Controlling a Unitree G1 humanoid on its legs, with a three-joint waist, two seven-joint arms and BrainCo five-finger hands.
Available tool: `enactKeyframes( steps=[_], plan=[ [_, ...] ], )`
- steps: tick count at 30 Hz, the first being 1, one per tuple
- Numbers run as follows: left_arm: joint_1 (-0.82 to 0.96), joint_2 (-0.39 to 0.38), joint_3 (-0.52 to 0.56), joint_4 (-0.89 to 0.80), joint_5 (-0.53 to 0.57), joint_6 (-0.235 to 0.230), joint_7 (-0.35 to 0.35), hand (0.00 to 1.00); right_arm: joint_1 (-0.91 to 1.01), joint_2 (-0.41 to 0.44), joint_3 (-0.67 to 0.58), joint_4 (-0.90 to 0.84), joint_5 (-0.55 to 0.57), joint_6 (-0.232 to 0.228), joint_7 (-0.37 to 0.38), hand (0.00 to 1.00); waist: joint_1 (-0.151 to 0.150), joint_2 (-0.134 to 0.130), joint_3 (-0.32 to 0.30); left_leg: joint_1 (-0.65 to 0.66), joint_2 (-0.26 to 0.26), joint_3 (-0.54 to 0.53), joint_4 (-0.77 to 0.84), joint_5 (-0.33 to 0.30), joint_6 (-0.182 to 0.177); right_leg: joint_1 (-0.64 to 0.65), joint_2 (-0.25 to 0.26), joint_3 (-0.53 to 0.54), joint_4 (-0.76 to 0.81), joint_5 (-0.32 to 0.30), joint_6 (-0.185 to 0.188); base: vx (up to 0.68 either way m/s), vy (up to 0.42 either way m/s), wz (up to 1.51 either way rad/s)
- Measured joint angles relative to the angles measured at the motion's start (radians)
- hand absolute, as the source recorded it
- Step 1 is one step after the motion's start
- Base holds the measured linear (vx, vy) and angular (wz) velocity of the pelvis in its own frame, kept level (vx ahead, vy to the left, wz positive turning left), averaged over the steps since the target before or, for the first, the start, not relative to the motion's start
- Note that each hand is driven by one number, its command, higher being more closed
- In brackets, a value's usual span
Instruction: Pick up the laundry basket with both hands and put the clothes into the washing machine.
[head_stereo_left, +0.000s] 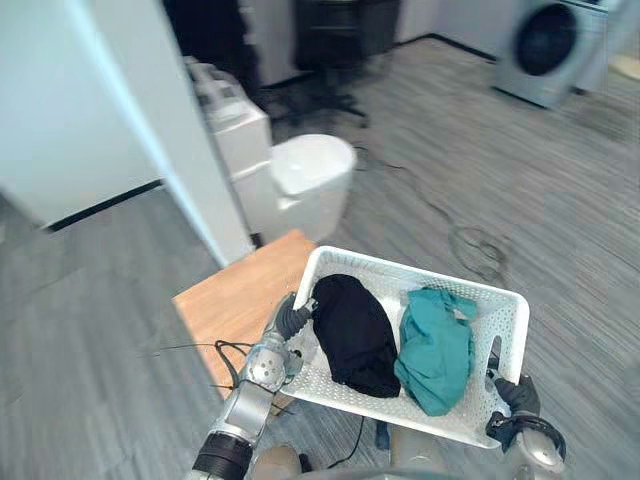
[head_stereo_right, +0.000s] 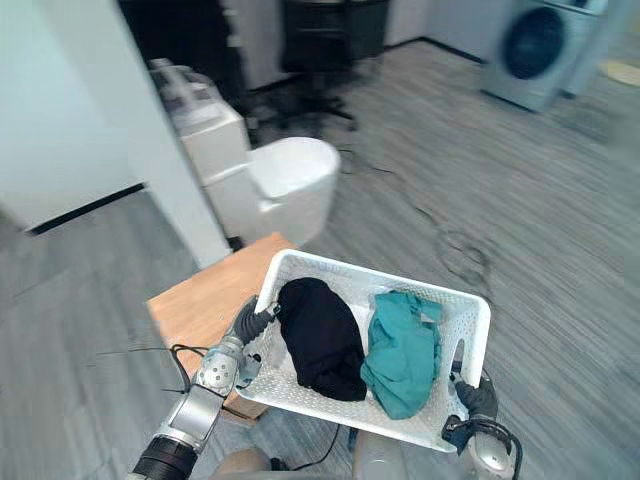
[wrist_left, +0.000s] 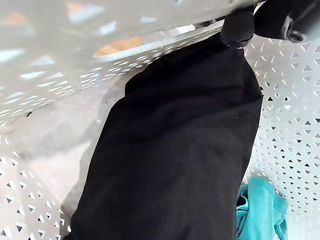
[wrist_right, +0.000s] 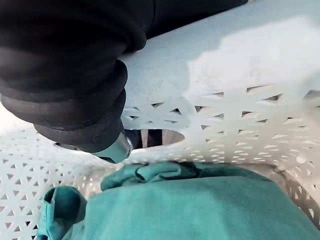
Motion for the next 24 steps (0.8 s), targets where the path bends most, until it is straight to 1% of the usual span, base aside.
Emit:
enactKeyframes(
  steps=[1, 2, 3, 4, 5, 6, 7, 8, 9, 10, 11, 12, 13, 14, 15, 16, 17, 18, 19, 20, 21, 22, 23, 24],
  plan=[
    [0.001, 0.000, 0.010, -0.002, 0.000, -0.001, 0.000, 1.00, -0.001, 0.004, 0.009, 0.000, 0.000, -0.005, 0.000, 1.00, 0.000, -0.001, -0.004, 0.014, 0.009, 0.053, -0.024, 0.014, -0.006, 0.032, -0.021, 0.001, 0.083, -0.046, 0.008, -0.17, -0.019, -1.96],
    [0.009, 0.000, 0.035, -0.002, -0.004, -0.002, 0.000, 1.00, -0.006, 0.011, 0.017, 0.004, -0.001, -0.008, 0.000, 1.00, -0.001, -0.005, -0.024, 0.021, 0.021, 0.132, -0.044, 0.024, -0.014, 0.076, -0.049, 0.009, 0.145, -0.109, 0.025, -0.12, -0.051, -1.76],
    [0.015, 0.000, 0.047, -0.002, -0.004, -0.003, 0.000, 1.00, -0.014, 0.009, 0.026, 0.012, -0.002, -0.008, 0.000, 1.00, -0.001, -0.004, -0.033, 0.020, 0.032, 0.169, -0.047, 0.028, -0.020, 0.095, -0.063, 0.012, 0.149, -0.130, 0.035, -0.13, -0.157, -2.05],
    [0.035, 0.000, 0.078, -0.004, -0.030, -0.006, -0.001, 1.00, -0.044, -0.004, 0.051, 0.052, -0.002, -0.016, 0.002, 1.00, -0.001, -0.007, -0.050, 0.019, 0.050, 0.244, -0.050, 0.028, -0.024, 0.128, -0.088, 0.015, 0.133, -0.144, 0.048, -0.07, -0.176, -2.11],
    [0.060, 0.001, 0.113, -0.014, -0.054, -0.005, -0.003, 1.00, -0.087, -0.018, 0.086, 0.099, -0.003, -0.017, 0.004, 1.00, 0.001, -0.014, -0.059, 0.019, 0.068, 0.316, -0.045, 0.025, -0.043, 0.149, -0.120, 0.005, 0.074, -0.138, 0.048, -0.05, -0.199, -2.09],
    [0.068, 0.001, 0.128, -0.014, -0.061, -0.005, -0.003, 1.00, -0.108, -0.024, 0.102, 0.122, -0.003, -0.017, 0.003, 1.00, 0.002, -0.017, -0.060, 0.017, 0.077, 0.345, -0.042, 0.027, -0.051, 0.153, -0.117, -0.004, 0.025, -0.138, 0.059, -0.03, -0.192, -1.88],
    [0.076, -0.006, 0.145, -0.013, -0.095, 0.001, -0.006, 1.00, -0.136, -0.034, 0.121, 0.157, -0.005, -0.017, 0.004, 1.00, 0.000, -0.014, -0.063, 0.017, 0.086, 0.389, -0.042, 0.042, -0.079, 0.152, -0.086, -0.056, -0.032, -0.135, 0.063, -0.02, -0.239, -1.42],
    [0.085, -0.014, 0.147, -0.013, -0.109, 0.002, -0.012, 1.00, -0.138, -0.044, 0.123, 0.162, -0.008, -0.015, 0.007, 1.00, 0.001, -0.002, -0.069, 0.017, 0.109, 0.393, -0.043, 0.056, -0.102, 0.154, -0.054, -0.054, -0.074, -0.129, 0.068, 0.03, -0.302, -1.36],
    [0.092, -0.020, 0.147, -0.011, -0.121, 0.002, -0.020, 1.00, -0.125, -0.045, 0.123, 0.162, -0.008, -0.015, 0.008, 1.00, -0.004, 0.006, -0.074, 0.030, 0.148, 0.396, -0.025, 0.060, -0.115, 0.186, 0.003, -0.038, -0.146, -0.120, 0.084, 0.09, -0.325, -1.25],
    [0.098, -0.018, 0.158, -0.010, -0.122, 0.002, -0.023, 1.00, -0.122, -0.042, 0.131, 0.163, -0.009, -0.016, 0.009, 1.00, -0.003, 0.011, -0.076, 0.057, 0.199, 0.395, 0.011, 0.048, -0.144, 0.231, 0.069, -0.004, -0.229, -0.106, 0.074, 0.10, -0.281, -1.13],
    [0.102, -0.015, 0.166, -0.010, -0.125, 0.002, -0.023, 1.00, -0.122, -0.040, 0.141, 0.163, -0.009, -0.017, 0.010, 1.00, -0.001, 0.019, -0.082, 0.061, 0.242, 0.395, 0.052, 0.038, -0.159, 0.247, 0.104, 0.015, -0.267, -0.092, 0.060, 0.09, -0.300, -1.31],
    [0.105, -0.004, 0.186, -0.010, -0.128, -0.002, -0.023, 1.00, -0.123, -0.028, 0.152, 0.161, -0.010, -0.022, 0.010, 1.00, -0.001, 0.021, -0.086, 0.055, 0.336, 0.380, 0.175, 0.038, -0.161, 0.278, 0.173, 0.050, -0.320, -0.080, 0.041, 0.05, -0.176, -1.05],
    [0.106, 0.000, 0.195, -0.010, -0.133, -0.003, -0.023, 1.00, -0.124, -0.025, 0.157, 0.159, -0.011, -0.024, 0.009, 1.00, 0.002, 0.025, -0.083, 0.048, 0.389, 0.361, 0.252, 0.046, -0.150, 0.295, 0.204, 0.070, -0.337, -0.076, 0.035, 0.09, -0.232, -1.33],
    [0.116, 0.007, 0.205, -0.010, -0.150, -0.003, -0.022, 1.00, -0.126, -0.021, 0.171, 0.159, -0.018, -0.025, 0.006, 1.00, 0.013, 0.041, -0.074, 0.012, 0.480, 0.289, 0.416, 0.096, -0.036, 0.323, 0.256, 0.124, -0.354, -0.075, 0.016, 0.11, -0.131, -1.48],
    [0.132, 0.010, 0.209, -0.009, -0.165, -0.003, -0.022, 1.00, -0.125, -0.025, 0.183, 0.159, -0.030, -0.025, 0.003, 1.00, 0.034, 0.034, -0.073, -0.059, 0.515, 0.147, 0.550, 0.220, 0.111, 0.348, 0.275, 0.188, -0.356, -0.078, 0.002, 0.14, -0.125, -1.50],
    [0.144, 0.007, 0.211, -0.010, -0.172, -0.004, -0.022, 1.00, -0.125, -0.021, 0.189, 0.157, -0.035, -0.024, 0.003, 1.00, 0.043, 0.035, -0.068, -0.094, 0.504, 0.058, 0.608, 0.264, 0.132, 0.362, 0.281, 0.217, -0.356, -0.086, -0.013, 0.18, 0.001, -1.36],
    [0.163, -0.013, 0.213, -0.010, -0.187, -0.011, -0.022, 1.00, -0.125, -0.034, 0.191, 0.150, -0.051, -0.023, 0.002, 1.00, 0.052, 0.040, -0.052, -0.177, 0.411, -0.123, 0.689, 0.212, 0.058, 0.379, 0.283, 0.270, -0.351, -0.095, -0.027, 0.20, 0.090, -1.11],
    [0.176, -0.047, 0.220, -0.011, -0.216, -0.016, -0.022, 1.00, -0.131, -0.048, 0.189, 0.155, -0.051, -0.021, 0.000, 1.00, 0.068, 0.049, -0.048, -0.260, 0.251, -0.273, 0.722, 0.134, -0.036, 0.382, 0.270, 0.315, -0.350, -0.108, -0.044, 0.20, 0.123, -1.14],
    [0.183, -0.058, 0.228, -0.011, -0.224, -0.015, -0.022, 1.00, -0.135, -0.054, 0.190, 0.157, -0.051, -0.020, 0.002, 1.00, 0.083, 0.049, -0.045, -0.288, 0.180, -0.322, 0.712, 0.103, -0.063, 0.383, 0.258, 0.340, -0.351, -0.108, -0.045, 0.20, 0.181, -1.29],
    [0.197, -0.056, 0.244, -0.011, -0.241, -0.016, -0.022, 1.00, -0.140, -0.061, 0.200, 0.160, -0.052, -0.020, 0.010, 1.00, 0.097, 0.042, -0.037, -0.334, 0.089, -0.348, 0.635, 0.065, -0.065, 0.391, 0.245, 0.388, -0.356, -0.102, -0.034, 0.23, 0.173, -1.16],
    [0.200, -0.043, 0.246, -0.011, -0.243, -0.016, -0.022, 1.00, -0.138, -0.053, 0.209, 0.161, -0.052, -0.019, 0.016, 1.00, 0.105, 0.036, -0.021, -0.364, 0.068, -0.337, 0.519, 0.063, -0.063, 0.427, 0.234, 0.402, -0.380, -0.105, -0.023, 0.24, 0.163, -0.87],
    [0.200, -0.042, 0.246, -0.011, -0.244, -0.016, -0.022, 1.00, -0.136, -0.048, 0.209, 0.161, -0.052, -0.019, 0.017, 1.00, 0.104, 0.035, -0.017, -0.378, 0.068, -0.331, 0.449, 0.065, -0.065, 0.446, 0.230, 0.403, -0.394, -0.107, -0.019, 0.28, 0.155, -0.30],
    [0.200, -0.043, 0.246, -0.011, -0.244, -0.016, -0.022, 1.00, -0.134, -0.048, 0.208, 0.160, -0.051, -0.019, 0.016, 1.00, 0.103, 0.032, -0.016, -0.397, 0.067, -0.319, 0.324, 0.071, -0.068, 0.467, 0.220, 0.403, -0.411, -0.118, -0.003, 0.30, 0.185, 0.04],
    [0.200, -0.060, 0.243, -0.013, -0.247, -0.016, -0.022, 1.00, -0.135, -0.063, 0.201, 0.156, -0.051, -0.021, 0.016, 1.00, 0.104, 0.032, -0.016, -0.410, 0.053, -0.315, 0.119, 0.112, -0.104, 0.484, 0.198, 0.396, -0.420, -0.149, 0.012, 0.31, 0.205, 0.11]
  ],
)
